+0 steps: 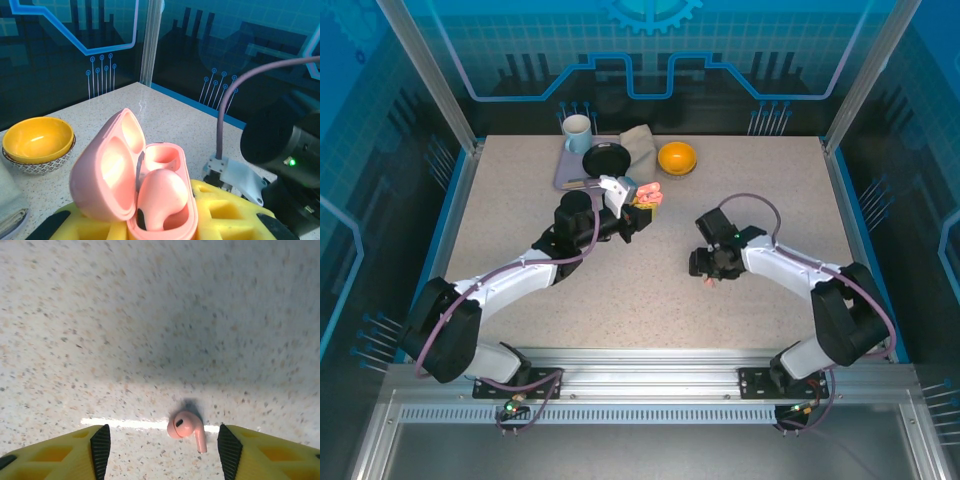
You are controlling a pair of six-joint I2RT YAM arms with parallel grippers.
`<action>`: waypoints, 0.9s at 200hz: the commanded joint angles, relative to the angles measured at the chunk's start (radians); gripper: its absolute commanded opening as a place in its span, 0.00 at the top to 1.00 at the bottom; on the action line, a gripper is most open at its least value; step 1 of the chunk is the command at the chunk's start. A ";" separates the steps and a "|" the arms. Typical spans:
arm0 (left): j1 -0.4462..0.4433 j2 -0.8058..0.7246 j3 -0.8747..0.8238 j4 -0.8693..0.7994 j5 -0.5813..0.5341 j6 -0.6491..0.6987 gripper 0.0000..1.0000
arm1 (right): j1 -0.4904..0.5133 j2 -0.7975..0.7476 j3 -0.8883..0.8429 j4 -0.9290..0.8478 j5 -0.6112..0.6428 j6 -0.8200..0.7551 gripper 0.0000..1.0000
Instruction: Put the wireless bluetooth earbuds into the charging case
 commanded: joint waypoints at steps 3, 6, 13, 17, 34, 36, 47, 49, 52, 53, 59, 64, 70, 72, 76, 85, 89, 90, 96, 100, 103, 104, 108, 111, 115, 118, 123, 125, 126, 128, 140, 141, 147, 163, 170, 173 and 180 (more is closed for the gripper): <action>0.016 -0.026 0.015 0.009 0.016 -0.012 1.00 | 0.014 0.074 0.090 -0.121 0.010 -0.166 0.41; 0.016 -0.027 0.016 0.008 0.016 -0.012 1.00 | 0.014 0.083 0.100 -0.129 0.004 -0.179 0.41; 0.017 -0.030 0.013 0.007 0.016 -0.011 1.00 | 0.014 0.103 0.121 -0.147 -0.008 -0.202 0.42; 0.019 -0.031 0.013 0.005 0.016 -0.010 1.00 | 0.015 0.114 0.130 -0.155 -0.012 -0.216 0.42; 0.023 -0.038 0.013 0.002 0.018 -0.009 1.00 | 0.016 0.150 0.160 -0.184 -0.017 -0.247 0.44; 0.024 -0.039 0.012 0.002 0.018 -0.009 1.00 | 0.016 0.153 0.161 -0.186 -0.018 -0.250 0.44; 0.027 -0.042 0.010 0.002 0.018 -0.009 1.00 | 0.017 0.166 0.169 -0.197 -0.017 -0.261 0.46; 0.028 -0.042 0.009 0.002 0.017 -0.009 1.00 | 0.017 0.170 0.169 -0.198 -0.016 -0.263 0.46; 0.028 -0.044 0.009 0.002 0.019 -0.009 1.00 | 0.016 0.173 0.171 -0.200 -0.015 -0.264 0.46; 0.027 -0.043 0.009 0.002 0.018 -0.009 1.00 | 0.017 0.173 0.171 -0.200 -0.013 -0.265 0.47; 0.029 -0.045 0.007 0.001 0.019 -0.009 1.00 | 0.017 0.177 0.173 -0.205 -0.012 -0.268 0.47; 0.029 -0.046 0.006 0.001 0.020 -0.008 1.00 | 0.017 0.179 0.171 -0.208 -0.007 -0.272 0.48; 0.031 -0.048 0.005 0.001 0.020 -0.009 1.00 | 0.017 0.183 0.171 -0.212 -0.003 -0.276 0.48; 0.031 -0.049 0.005 0.001 0.020 -0.009 1.00 | 0.017 0.184 0.172 -0.214 -0.002 -0.278 0.48; 0.033 -0.049 0.005 0.001 0.021 -0.009 1.00 | 0.017 0.186 0.171 -0.217 0.000 -0.280 0.48; 0.034 -0.049 0.003 0.001 0.023 -0.009 1.00 | 0.019 0.191 0.169 -0.221 0.002 -0.282 0.49; 0.034 -0.049 0.003 0.002 0.023 -0.010 1.00 | 0.019 0.194 0.169 -0.222 0.002 -0.285 0.49; 0.034 -0.049 0.003 0.002 0.023 -0.009 1.00 | 0.019 0.195 0.169 -0.222 0.002 -0.285 0.49; 0.035 -0.047 0.003 0.003 0.025 -0.011 1.00 | 0.021 0.197 0.167 -0.223 0.003 -0.287 0.49; 0.036 -0.046 0.003 0.003 0.025 -0.011 1.00 | 0.023 0.199 0.169 -0.225 0.005 -0.288 0.49; 0.036 -0.046 0.003 0.004 0.025 -0.011 1.00 | 0.024 0.203 0.168 -0.228 0.007 -0.289 0.49; 0.037 -0.046 0.002 0.004 0.025 -0.011 1.00 | 0.025 0.203 0.168 -0.229 0.008 -0.289 0.49; 0.037 -0.046 0.002 0.005 0.026 -0.012 1.00 | 0.026 0.205 0.168 -0.230 0.010 -0.292 0.50; 0.037 -0.046 0.002 0.007 0.026 -0.012 1.00 | 0.029 0.207 0.168 -0.231 0.012 -0.294 0.50; 0.037 -0.044 0.003 0.007 0.026 -0.012 1.00 | 0.031 0.210 0.168 -0.234 0.015 -0.298 0.50; 0.039 -0.044 0.002 0.008 0.026 -0.012 1.00 | 0.033 0.212 0.169 -0.236 0.017 -0.300 0.50; 0.038 -0.043 0.002 0.009 0.027 -0.014 1.00 | 0.037 0.216 0.170 -0.239 0.020 -0.305 0.50; 0.038 -0.043 0.003 0.009 0.027 -0.013 1.00 | 0.037 0.219 0.170 -0.240 0.022 -0.307 0.50; 0.038 -0.043 0.004 0.010 0.027 -0.014 1.00 | 0.037 0.220 0.171 -0.240 0.022 -0.308 0.50; 0.038 -0.043 0.004 0.009 0.027 -0.014 1.00 | 0.038 0.223 0.171 -0.241 0.022 -0.311 0.50; 0.040 -0.041 0.004 0.011 0.029 -0.014 1.00 | 0.043 0.234 0.172 -0.245 0.030 -0.322 0.50; 0.040 -0.041 0.005 0.010 0.029 -0.014 1.00 | 0.043 0.235 0.172 -0.245 0.031 -0.323 0.50; 0.041 -0.041 0.004 0.010 0.029 -0.015 1.00 | 0.045 0.240 0.172 -0.246 0.039 -0.325 0.50; 0.041 -0.041 0.002 0.010 0.028 -0.015 1.00 | 0.046 0.252 0.175 -0.247 0.053 -0.328 0.51; 0.044 -0.041 0.001 0.010 0.029 -0.015 1.00 | 0.045 0.256 0.174 -0.246 0.054 -0.330 0.52; 0.043 -0.041 0.001 0.010 0.030 -0.015 1.00 | 0.046 0.258 0.174 -0.244 0.055 -0.331 0.52; 0.044 -0.041 0.002 0.010 0.030 -0.015 1.00 | 0.046 0.262 0.175 -0.243 0.057 -0.331 0.53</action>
